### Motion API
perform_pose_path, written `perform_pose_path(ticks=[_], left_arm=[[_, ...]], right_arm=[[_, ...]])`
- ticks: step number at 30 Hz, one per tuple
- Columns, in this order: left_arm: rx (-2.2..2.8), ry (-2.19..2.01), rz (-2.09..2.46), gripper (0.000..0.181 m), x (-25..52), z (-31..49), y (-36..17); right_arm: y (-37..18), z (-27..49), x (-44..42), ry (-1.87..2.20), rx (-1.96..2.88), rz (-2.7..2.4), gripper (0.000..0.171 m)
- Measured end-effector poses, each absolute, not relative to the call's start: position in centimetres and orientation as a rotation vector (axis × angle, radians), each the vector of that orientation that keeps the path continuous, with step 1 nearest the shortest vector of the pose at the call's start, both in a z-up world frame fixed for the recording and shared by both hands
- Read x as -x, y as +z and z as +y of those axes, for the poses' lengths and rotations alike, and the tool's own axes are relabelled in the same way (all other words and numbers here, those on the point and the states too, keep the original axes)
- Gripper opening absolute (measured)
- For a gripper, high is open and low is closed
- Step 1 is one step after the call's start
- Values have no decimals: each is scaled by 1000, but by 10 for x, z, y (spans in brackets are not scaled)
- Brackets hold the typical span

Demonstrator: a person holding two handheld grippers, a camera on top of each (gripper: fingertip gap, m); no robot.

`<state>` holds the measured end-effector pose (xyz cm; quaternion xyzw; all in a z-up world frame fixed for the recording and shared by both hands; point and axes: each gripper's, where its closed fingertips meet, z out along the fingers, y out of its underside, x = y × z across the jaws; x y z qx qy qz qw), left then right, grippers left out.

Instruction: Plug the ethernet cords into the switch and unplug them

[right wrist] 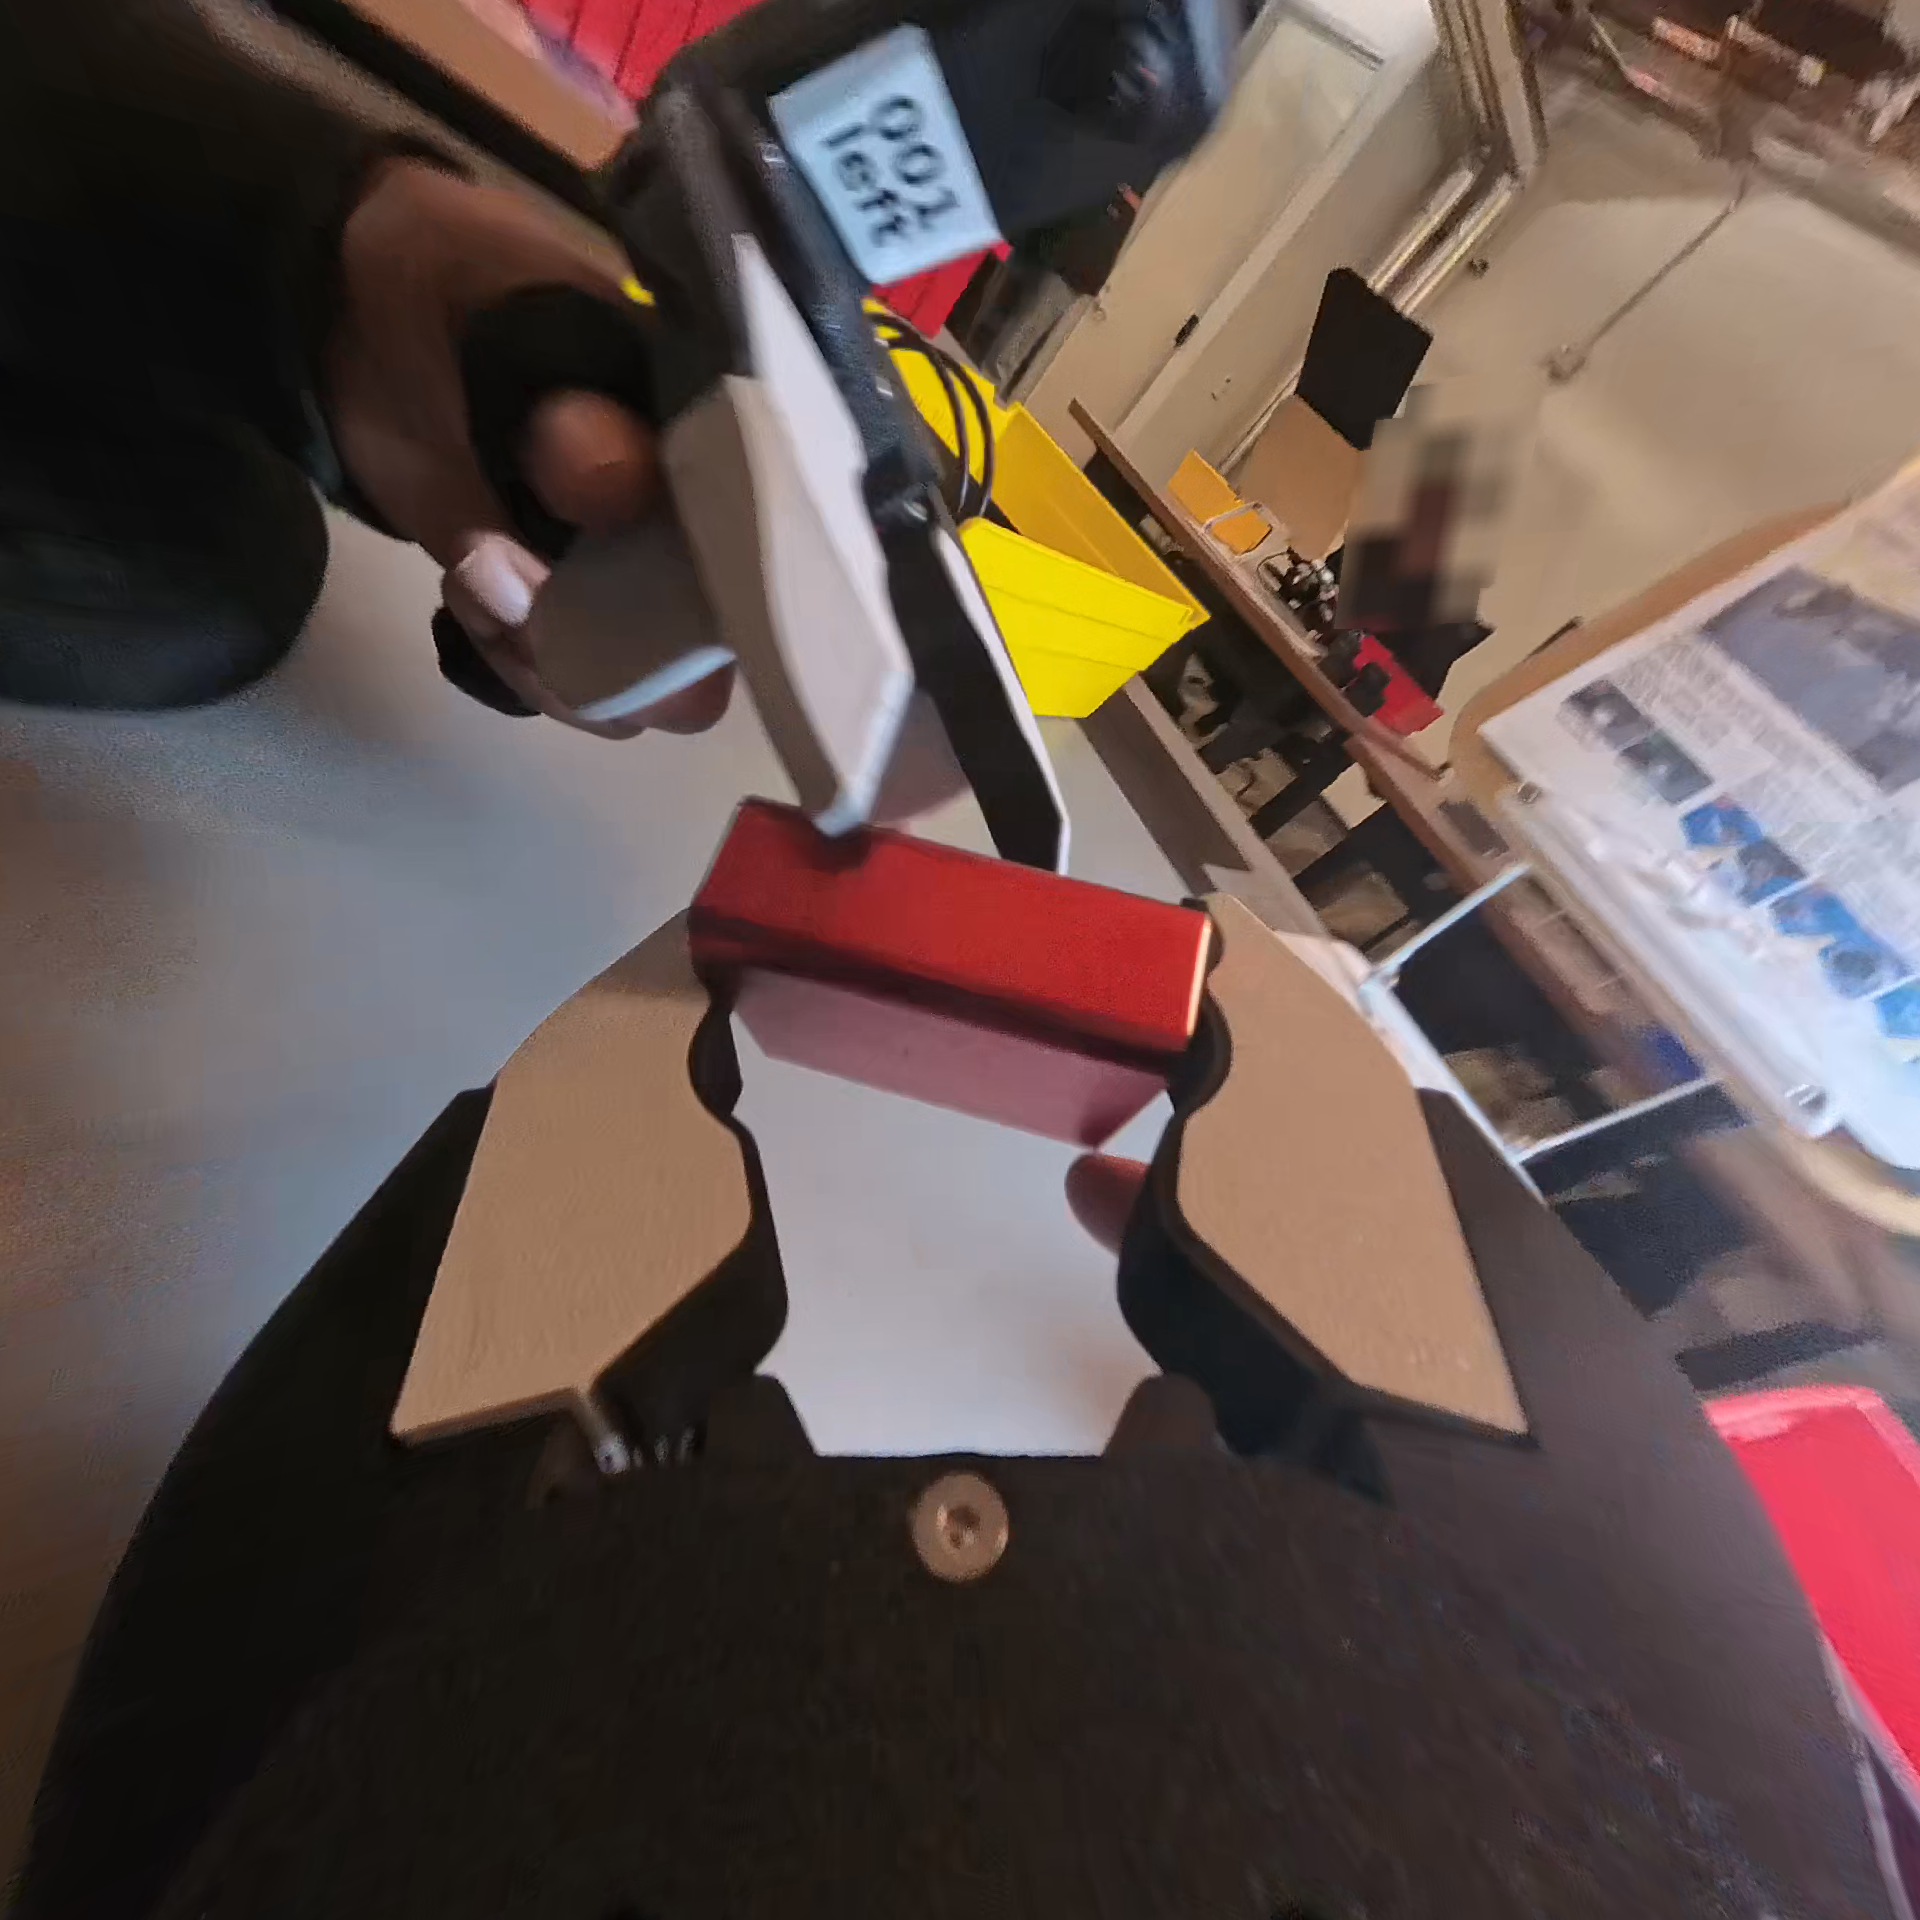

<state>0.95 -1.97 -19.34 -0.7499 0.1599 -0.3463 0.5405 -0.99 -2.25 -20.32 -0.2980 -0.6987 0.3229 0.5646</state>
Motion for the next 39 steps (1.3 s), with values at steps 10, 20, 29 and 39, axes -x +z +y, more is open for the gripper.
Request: perform_pose_path(ticks=[10, 20, 29, 39], left_arm=[[1785, -289, 632, 70, -6, -13, -209], [1643, 96, 731, 35, -15, -3, -196], [1415, -621, 601, 26, -9, -42, -153], [1355, -782, 601, 27, -28, -47, -150]], right_arm=[[-187, 5, 3, 1462, 1198, -1471, 81], [-182, -15, 4, 1661, 1261, -1459, 81], [-179, -34, -17, 1560, 918, -1672, 56], [-157, -52, -19, 1640, 805, -1557, 27]])
